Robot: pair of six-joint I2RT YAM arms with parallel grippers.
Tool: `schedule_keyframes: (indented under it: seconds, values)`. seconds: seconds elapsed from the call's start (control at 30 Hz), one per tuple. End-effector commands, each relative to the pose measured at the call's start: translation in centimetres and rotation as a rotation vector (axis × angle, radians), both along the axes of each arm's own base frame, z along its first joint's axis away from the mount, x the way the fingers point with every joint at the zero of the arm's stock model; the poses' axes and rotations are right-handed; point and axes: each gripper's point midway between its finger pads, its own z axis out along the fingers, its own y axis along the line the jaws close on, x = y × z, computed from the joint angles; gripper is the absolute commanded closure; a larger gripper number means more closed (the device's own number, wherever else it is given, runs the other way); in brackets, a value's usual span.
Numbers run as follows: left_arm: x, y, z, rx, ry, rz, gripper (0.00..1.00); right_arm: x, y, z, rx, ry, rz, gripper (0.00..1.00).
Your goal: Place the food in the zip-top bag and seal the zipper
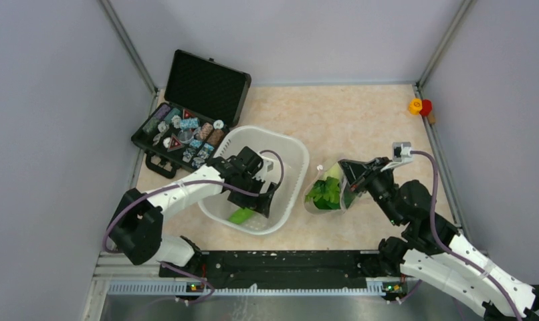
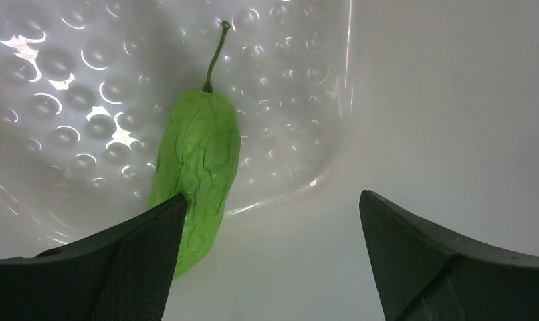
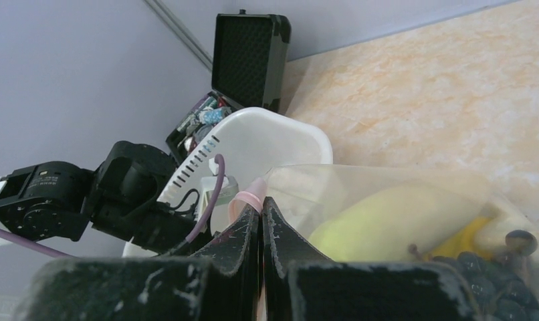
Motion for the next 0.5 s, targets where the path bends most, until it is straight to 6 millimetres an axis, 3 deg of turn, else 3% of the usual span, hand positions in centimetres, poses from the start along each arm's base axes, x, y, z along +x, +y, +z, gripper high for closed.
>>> schedule_keyframes:
  seconds: [0.0,0.3,0.47]
  values:
    - [-1.7,-0.7,-2.0,-0.012,0.127,0.003,0.01,0.1,-1.0,1.6,0.055,-0.037,-0.042,1.0]
    - [-0.5,-0.2,-6.1,0.089,0.121,0.095,0.01,0.3,-1.8,1.8,0.052,-0.039,-0.08,1.0]
    - [0.5,-0.1,-6.4,0.101,0.074,0.122,0.01,0.3,-2.1,1.7,0.057,-0.029,-0.09,1.0]
